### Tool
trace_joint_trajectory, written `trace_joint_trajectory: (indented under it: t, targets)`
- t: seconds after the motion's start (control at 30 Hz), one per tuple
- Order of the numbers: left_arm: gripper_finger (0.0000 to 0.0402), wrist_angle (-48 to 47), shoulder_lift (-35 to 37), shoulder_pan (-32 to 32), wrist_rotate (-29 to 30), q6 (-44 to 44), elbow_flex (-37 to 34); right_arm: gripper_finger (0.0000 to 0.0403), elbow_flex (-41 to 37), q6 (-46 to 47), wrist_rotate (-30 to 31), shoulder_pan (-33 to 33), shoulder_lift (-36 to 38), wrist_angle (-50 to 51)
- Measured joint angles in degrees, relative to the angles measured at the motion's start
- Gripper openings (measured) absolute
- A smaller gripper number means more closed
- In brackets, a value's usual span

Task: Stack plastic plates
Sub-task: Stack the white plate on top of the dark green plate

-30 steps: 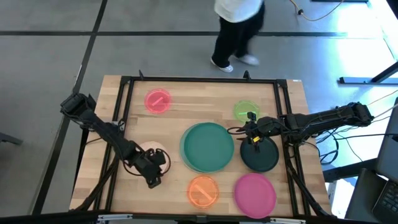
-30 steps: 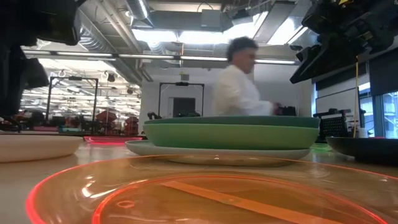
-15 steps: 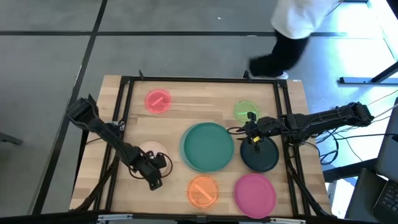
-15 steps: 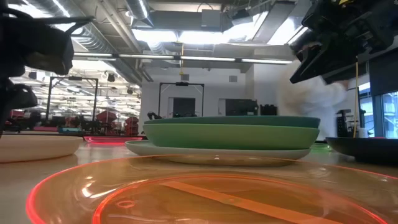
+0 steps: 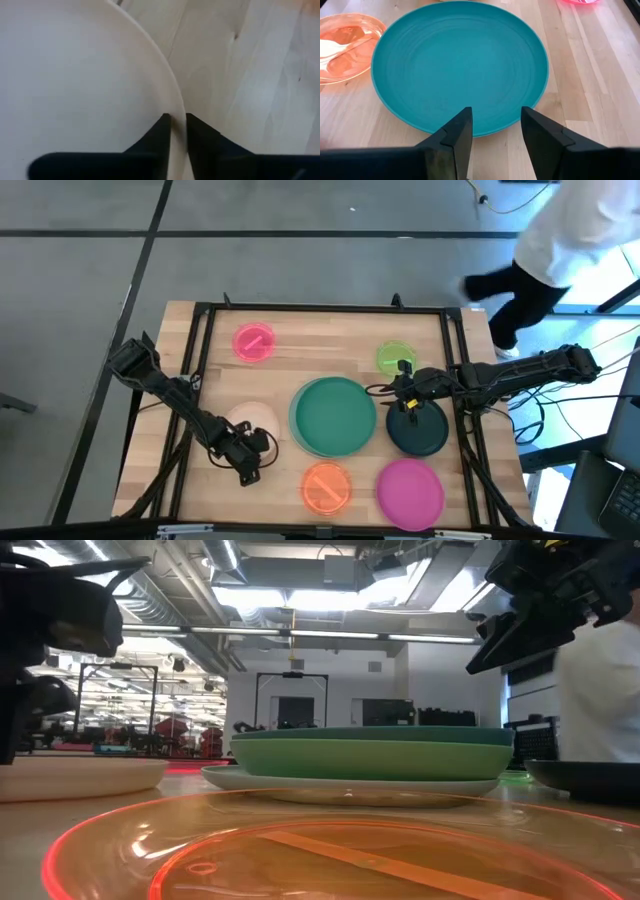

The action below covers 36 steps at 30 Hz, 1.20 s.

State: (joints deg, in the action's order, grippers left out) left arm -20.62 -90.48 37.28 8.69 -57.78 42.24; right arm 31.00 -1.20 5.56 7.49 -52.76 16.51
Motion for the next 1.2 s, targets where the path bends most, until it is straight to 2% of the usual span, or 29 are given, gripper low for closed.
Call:
trace_joint_trajectory:
  t: [0.13,0.27,0.53,0.7,0.83,0.97,1.2]
  targets:
    - [0.0009,-0.46,0.48,-0.02,0.45,2.77,0.01,0.0159,0.00,-0.25,0.02,0.00,-0.01,0.00]
    - [0.0013,-4.56,1.31,0.00,1.89,4.00,1.68,0.0159,0.00,-0.23,0.03,0.01,-0.01,-0.04]
    - [0.0014,-17.77,2.75,0.02,5.71,5.97,9.49,0.0159,0.00,-0.23,0.04,0.00,0.01,-0.07]
    - [0.0014,-21.36,2.80,-0.29,9.79,9.85,13.42,0.0159,0.00,-0.58,0.04,0.02,-0.01,-0.07]
    - [0.0015,-18.99,2.80,-1.66,14.25,16.13,15.64,0.0159,0.00,-0.57,0.04,0.02,-0.01,-0.07]
    - [0.0015,-8.50,2.58,-4.39,13.69,27.89,15.80,0.0159,0.00,-0.58,0.04,0.01,0.00,-0.07]
    - [0.0015,4.06,1.73,-10.73,14.53,45.33,15.85,0.0159,0.00,-0.84,0.04,0.02,-0.01,-0.04]
